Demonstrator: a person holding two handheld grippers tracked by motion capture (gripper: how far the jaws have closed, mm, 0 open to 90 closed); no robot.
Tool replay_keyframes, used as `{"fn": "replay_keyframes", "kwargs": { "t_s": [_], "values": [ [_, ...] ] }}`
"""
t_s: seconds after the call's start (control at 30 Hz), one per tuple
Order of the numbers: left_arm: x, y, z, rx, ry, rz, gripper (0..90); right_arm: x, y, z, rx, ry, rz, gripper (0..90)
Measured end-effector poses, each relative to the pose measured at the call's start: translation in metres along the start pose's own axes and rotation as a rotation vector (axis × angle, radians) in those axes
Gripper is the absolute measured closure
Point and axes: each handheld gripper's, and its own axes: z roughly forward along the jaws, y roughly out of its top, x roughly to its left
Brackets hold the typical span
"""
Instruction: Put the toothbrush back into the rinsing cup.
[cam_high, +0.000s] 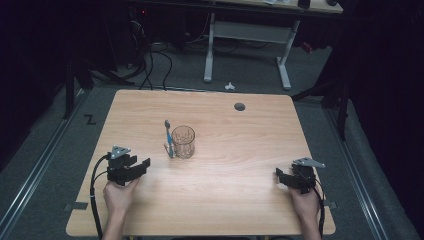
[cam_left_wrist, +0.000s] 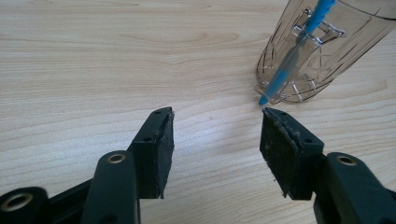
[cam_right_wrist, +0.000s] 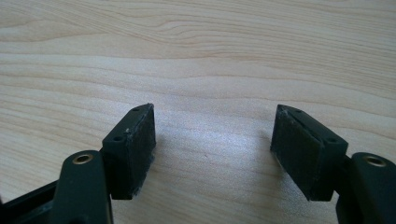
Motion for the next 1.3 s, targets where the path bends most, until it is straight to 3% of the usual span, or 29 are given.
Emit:
{"fn": "replay_keyframes", "kwargs": {
  "t_s": [0.23, 0.83, 1.1, 1.3],
  "values": [
    [-0.005, -0.006, 0.01, 0.038, 0.003, 0.025, 44.9, 0.0, 0.0, 0.0, 0.0, 0.0, 0.0, 30.9],
    [-0.005, -0.018, 0.024, 0.072, -0.006, 0.005, 44.8, 0.0, 0.0, 0.0, 0.0, 0.0, 0.0, 30.9],
    [-0.004, -0.021, 0.028, 0.076, 0.015, 0.012, 44.6, 0.0, 0.0, 0.0, 0.0, 0.0, 0.0, 30.9],
    [-0.002, -0.025, 0.031, 0.08, 0.066, 0.017, 44.0, 0.0, 0.0, 0.0, 0.0, 0.0, 0.0, 30.9]
  ]
}}
